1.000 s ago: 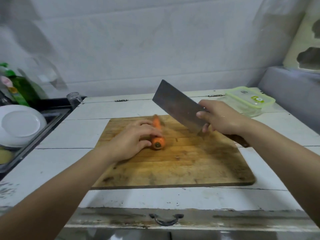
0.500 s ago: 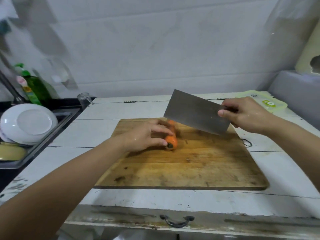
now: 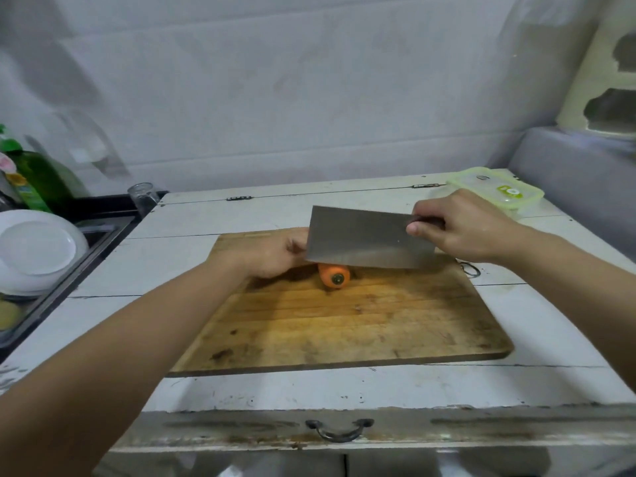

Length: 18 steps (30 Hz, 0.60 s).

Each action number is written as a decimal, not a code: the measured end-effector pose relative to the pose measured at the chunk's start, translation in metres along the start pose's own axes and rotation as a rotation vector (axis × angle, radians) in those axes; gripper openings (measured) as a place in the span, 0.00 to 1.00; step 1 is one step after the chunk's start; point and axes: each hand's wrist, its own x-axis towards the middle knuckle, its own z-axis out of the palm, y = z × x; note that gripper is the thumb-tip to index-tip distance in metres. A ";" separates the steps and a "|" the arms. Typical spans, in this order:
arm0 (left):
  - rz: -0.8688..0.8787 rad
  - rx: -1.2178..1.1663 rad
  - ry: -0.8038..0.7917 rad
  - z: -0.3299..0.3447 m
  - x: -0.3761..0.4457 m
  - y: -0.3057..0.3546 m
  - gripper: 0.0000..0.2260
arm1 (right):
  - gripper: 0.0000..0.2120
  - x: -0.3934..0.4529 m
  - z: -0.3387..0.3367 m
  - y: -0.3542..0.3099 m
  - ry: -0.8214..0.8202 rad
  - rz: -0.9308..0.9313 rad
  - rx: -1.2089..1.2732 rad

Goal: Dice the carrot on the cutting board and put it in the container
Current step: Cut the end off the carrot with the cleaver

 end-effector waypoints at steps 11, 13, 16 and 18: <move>-0.188 0.104 -0.056 -0.009 0.015 0.001 0.09 | 0.10 0.011 0.004 -0.008 -0.029 -0.072 -0.063; -0.238 0.158 -0.072 -0.012 0.015 -0.004 0.10 | 0.12 0.013 0.005 -0.010 -0.016 -0.092 -0.081; -0.251 0.067 -0.078 -0.012 0.014 -0.004 0.13 | 0.13 0.015 0.005 -0.012 -0.021 -0.103 -0.096; -0.205 0.031 -0.093 -0.009 0.013 0.001 0.14 | 0.13 0.016 0.004 -0.012 -0.035 -0.099 -0.105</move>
